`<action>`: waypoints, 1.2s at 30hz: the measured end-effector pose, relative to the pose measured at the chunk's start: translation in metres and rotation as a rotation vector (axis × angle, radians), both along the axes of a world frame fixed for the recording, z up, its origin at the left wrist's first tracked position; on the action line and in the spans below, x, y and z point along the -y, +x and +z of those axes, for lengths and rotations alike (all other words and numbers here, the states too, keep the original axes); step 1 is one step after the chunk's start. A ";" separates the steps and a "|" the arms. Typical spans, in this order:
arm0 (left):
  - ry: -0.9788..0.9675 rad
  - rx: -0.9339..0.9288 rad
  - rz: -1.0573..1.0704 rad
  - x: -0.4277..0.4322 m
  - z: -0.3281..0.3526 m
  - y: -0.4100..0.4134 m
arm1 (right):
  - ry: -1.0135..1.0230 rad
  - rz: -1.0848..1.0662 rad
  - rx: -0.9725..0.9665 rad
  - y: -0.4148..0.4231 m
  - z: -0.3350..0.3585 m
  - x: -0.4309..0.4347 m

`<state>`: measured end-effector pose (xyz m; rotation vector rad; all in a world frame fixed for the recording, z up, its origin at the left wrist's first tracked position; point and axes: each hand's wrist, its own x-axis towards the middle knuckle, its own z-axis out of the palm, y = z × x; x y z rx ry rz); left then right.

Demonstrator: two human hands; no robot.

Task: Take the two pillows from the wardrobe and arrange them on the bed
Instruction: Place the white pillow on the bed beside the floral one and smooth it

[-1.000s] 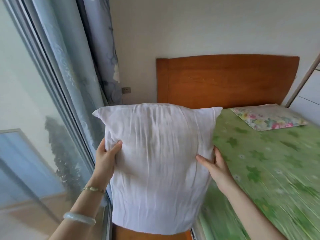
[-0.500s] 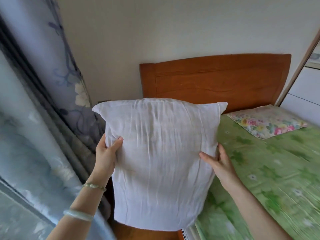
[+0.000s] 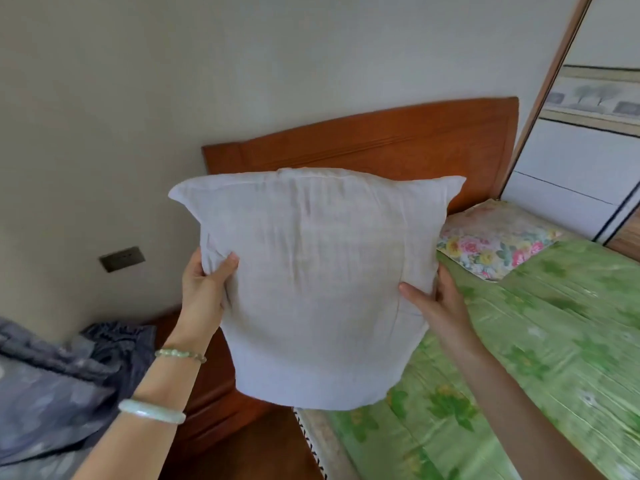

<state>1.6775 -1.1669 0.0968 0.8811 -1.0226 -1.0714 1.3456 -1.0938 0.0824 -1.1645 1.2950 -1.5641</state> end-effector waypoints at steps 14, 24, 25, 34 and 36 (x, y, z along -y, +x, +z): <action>0.041 -0.032 -0.376 0.247 0.019 -0.066 | -0.062 -0.475 0.049 0.011 0.006 0.111; 0.082 0.035 -0.594 0.350 0.012 -0.064 | 0.128 -0.728 0.044 0.054 -0.008 0.161; 0.079 0.061 -0.608 0.358 0.013 -0.066 | 0.151 -0.736 0.026 0.055 -0.009 0.164; 0.131 0.243 -0.742 0.424 -0.025 -0.134 | 0.325 -0.754 0.025 0.009 -0.061 0.201; 0.176 0.315 -0.746 0.438 -0.059 -0.157 | 0.381 -0.761 0.037 -0.006 -0.091 0.212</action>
